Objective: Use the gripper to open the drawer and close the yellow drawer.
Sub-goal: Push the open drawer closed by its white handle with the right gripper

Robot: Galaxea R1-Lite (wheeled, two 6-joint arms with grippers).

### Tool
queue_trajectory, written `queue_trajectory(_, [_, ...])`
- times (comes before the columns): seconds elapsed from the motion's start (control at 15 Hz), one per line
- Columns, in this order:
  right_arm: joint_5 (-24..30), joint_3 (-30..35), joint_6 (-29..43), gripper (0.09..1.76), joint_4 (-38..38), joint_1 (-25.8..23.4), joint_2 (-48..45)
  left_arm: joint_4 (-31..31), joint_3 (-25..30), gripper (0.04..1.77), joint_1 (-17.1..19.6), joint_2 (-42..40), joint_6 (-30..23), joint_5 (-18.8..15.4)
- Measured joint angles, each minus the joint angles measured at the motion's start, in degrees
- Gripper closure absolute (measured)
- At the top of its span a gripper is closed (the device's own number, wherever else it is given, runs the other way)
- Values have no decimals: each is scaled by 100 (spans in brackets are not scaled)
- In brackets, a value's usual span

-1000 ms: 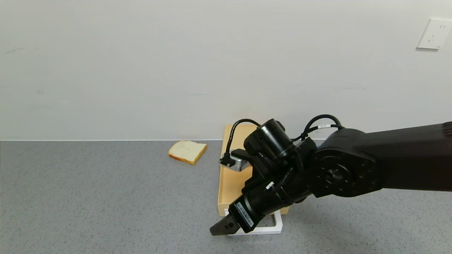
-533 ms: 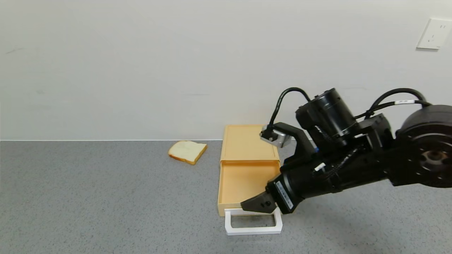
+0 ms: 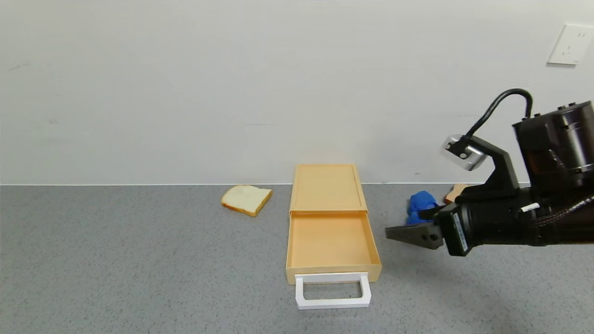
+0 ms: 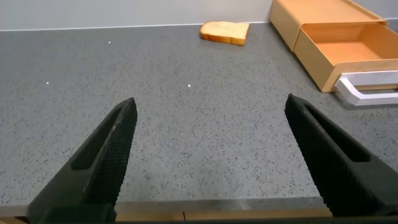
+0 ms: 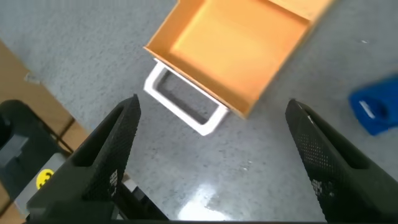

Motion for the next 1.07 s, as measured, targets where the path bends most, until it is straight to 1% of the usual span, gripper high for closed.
queue_trajectory(0.2, [0, 269, 13, 14, -20, -430, -336, 2, 0, 9, 0, 0, 2, 2])
queue_trajectory(0.4, [-13, 499, 9, 14, -28, -711, -607, 0, 0, 9, 0, 0, 2, 0])
queue_trajectory(0.67, [-17, 664, 13, 14, -111, -841, -857, 0, 0, 9, 0, 0, 2, 0])
queue_trajectory(1.07, [-11, 703, 15, 14, -111, -866, -929, 0, 0, 9, 0, 0, 0, 0])
